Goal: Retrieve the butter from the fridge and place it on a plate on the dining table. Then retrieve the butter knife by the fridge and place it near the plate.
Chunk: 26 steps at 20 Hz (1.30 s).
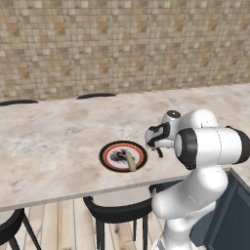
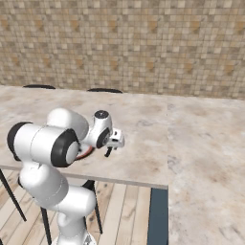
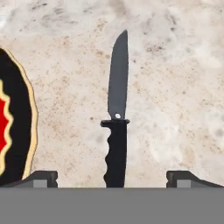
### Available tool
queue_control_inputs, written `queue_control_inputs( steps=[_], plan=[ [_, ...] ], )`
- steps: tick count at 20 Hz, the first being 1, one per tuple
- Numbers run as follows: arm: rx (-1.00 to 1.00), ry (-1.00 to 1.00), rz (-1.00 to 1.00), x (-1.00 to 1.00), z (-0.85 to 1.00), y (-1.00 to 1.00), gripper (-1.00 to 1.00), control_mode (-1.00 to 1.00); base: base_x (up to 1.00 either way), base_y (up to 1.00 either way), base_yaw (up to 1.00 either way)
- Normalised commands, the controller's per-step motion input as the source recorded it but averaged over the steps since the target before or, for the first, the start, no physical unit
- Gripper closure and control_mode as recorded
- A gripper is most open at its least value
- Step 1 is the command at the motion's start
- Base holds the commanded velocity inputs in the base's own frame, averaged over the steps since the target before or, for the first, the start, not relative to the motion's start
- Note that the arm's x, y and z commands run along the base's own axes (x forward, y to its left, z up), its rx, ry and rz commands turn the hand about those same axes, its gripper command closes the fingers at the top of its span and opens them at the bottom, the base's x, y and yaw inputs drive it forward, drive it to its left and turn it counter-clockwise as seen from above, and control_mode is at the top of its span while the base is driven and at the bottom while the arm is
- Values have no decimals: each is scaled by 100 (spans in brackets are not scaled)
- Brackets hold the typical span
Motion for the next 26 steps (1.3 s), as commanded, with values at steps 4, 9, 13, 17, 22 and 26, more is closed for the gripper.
queue_control_inputs(
  steps=[4,9,13,17,22,26],
  plan=[
    [0,7,-1,-29,51,-11,-100,-100,0,0,0],
    [0,11,0,-75,76,-2,-100,-100,0,0,0],
    [0,8,0,-91,87,0,-100,-100,0,0,0],
    [0,3,0,-99,98,0,-100,-100,0,0,0],
    [0,1,-5,-99,87,0,-100,-100,0,0,0],
    [0,0,-2,-85,58,1,-100,-100,0,0,0]
  ],
)
